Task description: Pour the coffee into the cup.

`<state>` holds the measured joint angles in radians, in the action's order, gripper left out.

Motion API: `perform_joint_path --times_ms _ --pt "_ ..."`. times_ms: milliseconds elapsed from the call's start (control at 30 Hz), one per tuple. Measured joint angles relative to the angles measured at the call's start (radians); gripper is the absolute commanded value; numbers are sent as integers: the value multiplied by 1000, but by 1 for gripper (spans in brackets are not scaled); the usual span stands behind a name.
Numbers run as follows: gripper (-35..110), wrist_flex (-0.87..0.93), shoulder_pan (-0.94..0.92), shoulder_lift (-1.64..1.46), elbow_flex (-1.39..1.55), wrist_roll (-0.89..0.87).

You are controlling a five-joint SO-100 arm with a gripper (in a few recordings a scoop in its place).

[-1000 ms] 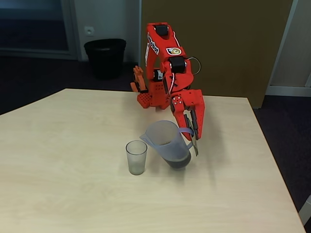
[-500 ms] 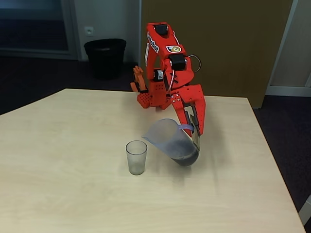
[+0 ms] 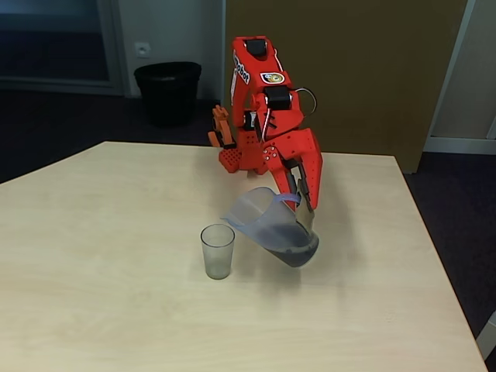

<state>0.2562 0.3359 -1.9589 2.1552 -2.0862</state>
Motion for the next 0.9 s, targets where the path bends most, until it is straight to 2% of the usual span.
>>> perform_joint_path --times_ms 900 --pt "0 -212 -37 32 66 -285"
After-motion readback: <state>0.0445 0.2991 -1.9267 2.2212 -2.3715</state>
